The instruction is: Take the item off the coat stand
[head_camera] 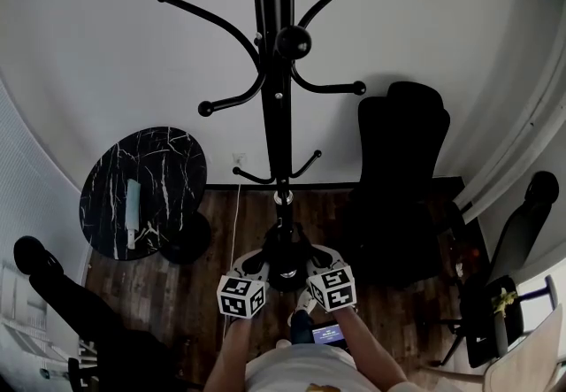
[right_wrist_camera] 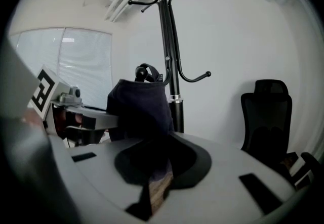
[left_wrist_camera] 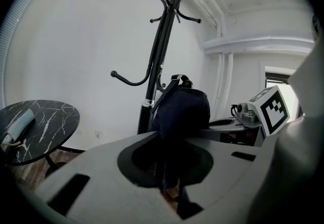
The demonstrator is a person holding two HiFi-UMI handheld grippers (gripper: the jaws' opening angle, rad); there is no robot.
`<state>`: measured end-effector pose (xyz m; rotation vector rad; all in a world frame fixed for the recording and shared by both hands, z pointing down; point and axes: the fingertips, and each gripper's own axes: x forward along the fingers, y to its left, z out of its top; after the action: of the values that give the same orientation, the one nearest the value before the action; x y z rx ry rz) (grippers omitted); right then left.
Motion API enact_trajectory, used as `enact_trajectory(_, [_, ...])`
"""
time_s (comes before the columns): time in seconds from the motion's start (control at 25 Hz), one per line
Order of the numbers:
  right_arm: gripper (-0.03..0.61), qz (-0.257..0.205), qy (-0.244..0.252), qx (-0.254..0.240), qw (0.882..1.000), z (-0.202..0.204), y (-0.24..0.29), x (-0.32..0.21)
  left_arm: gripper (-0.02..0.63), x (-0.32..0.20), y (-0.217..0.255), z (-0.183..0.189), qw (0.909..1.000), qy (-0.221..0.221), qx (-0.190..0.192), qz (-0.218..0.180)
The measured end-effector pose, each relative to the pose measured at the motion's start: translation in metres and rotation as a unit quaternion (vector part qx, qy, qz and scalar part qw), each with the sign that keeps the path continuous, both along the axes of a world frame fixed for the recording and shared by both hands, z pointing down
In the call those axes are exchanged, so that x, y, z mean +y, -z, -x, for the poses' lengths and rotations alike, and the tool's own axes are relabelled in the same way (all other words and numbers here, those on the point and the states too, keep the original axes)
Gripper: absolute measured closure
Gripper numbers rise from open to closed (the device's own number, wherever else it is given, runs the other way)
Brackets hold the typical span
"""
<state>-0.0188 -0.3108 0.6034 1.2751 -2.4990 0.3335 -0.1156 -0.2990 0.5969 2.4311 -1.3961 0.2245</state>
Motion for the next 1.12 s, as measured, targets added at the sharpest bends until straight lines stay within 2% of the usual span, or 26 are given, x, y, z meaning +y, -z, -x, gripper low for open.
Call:
enact_trajectory(0.72, [0.543,-0.024,0.003,0.006,1.000,0.006,0.031,0.056,0.580,0.058,0.025,0.007,0.9990,0.015,0.017,-0.039])
enact_trajectory(1.12, [0.543,-0.026,0.002,-0.029,0.999,0.004,0.050,0.078,0.581,0.079,0.048,0.006,0.9974,0.031,0.034,-0.056])
